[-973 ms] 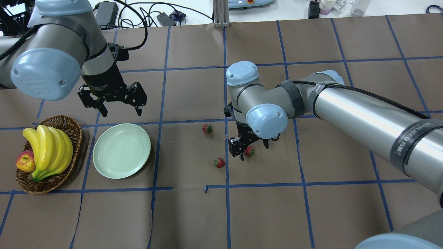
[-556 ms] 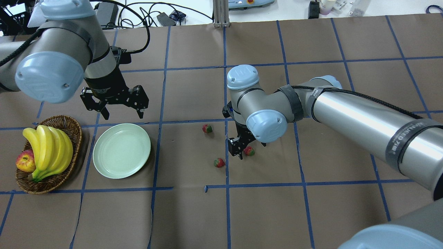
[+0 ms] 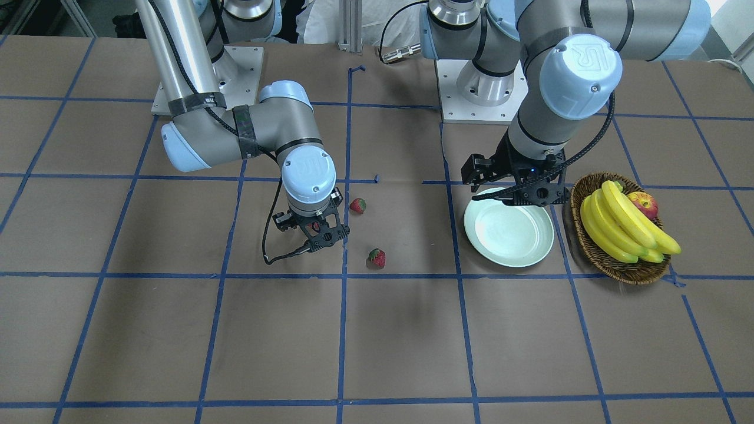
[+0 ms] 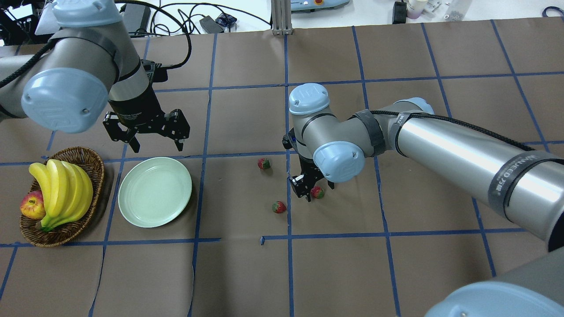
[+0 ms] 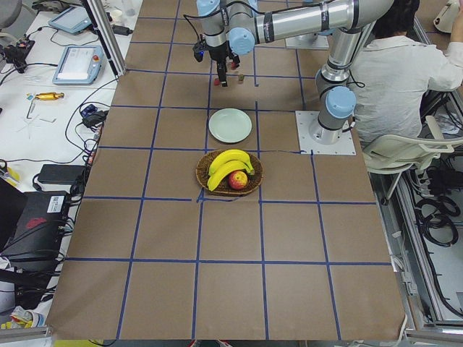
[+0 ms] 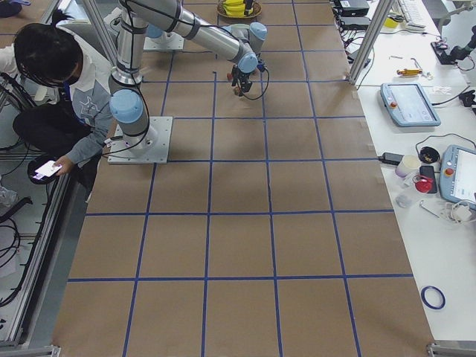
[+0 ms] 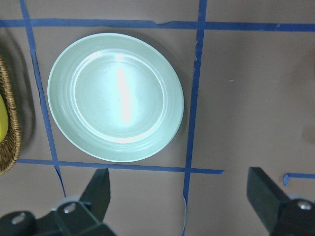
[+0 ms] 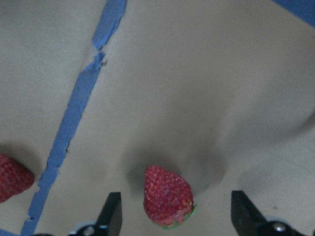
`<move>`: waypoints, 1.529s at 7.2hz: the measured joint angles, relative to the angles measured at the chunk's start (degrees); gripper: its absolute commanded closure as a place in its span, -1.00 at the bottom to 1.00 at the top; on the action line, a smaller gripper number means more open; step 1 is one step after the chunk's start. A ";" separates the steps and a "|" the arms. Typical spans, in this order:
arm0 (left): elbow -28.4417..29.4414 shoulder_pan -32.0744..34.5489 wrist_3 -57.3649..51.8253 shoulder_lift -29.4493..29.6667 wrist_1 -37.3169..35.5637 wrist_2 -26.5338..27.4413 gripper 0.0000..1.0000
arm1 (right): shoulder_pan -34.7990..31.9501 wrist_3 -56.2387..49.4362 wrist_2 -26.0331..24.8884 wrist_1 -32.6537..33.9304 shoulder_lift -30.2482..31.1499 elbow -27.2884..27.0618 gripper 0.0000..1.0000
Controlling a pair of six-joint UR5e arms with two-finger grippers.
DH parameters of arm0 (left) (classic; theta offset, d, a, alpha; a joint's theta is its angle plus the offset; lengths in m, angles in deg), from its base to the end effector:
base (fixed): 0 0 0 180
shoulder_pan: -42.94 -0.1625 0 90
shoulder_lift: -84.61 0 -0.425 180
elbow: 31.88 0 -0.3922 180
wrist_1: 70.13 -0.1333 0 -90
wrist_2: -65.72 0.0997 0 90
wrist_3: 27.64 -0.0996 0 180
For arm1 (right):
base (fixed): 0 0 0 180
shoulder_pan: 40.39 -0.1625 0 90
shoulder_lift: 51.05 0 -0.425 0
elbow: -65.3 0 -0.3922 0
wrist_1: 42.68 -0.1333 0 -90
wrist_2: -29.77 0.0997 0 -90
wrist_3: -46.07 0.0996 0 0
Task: Collect all strawberries into plate
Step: 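Move the right gripper to the last strawberry and grasp it, then carry the last strawberry beside the others and release it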
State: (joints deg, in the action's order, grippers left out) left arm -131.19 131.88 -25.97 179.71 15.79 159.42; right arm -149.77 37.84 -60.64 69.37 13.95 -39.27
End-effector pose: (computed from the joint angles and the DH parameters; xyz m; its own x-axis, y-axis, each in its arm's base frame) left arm -0.1176 -0.5002 0.3726 -0.9970 -0.0356 -0.0687 -0.0473 0.9830 0.1774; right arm 0.3066 -0.4720 0.1729 -0.8876 -0.4592 -0.0363 -0.4481 0.8425 0.2989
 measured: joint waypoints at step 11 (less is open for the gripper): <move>0.00 0.53 1.03 0.00 -0.13 -0.01 -1.00 | -0.05 0.39 -0.10 0.75 -0.31 0.75 1.00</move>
State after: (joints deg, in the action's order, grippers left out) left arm -131.19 132.41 -24.94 179.71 15.65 159.41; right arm -149.81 38.23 -60.74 70.12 13.64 -38.53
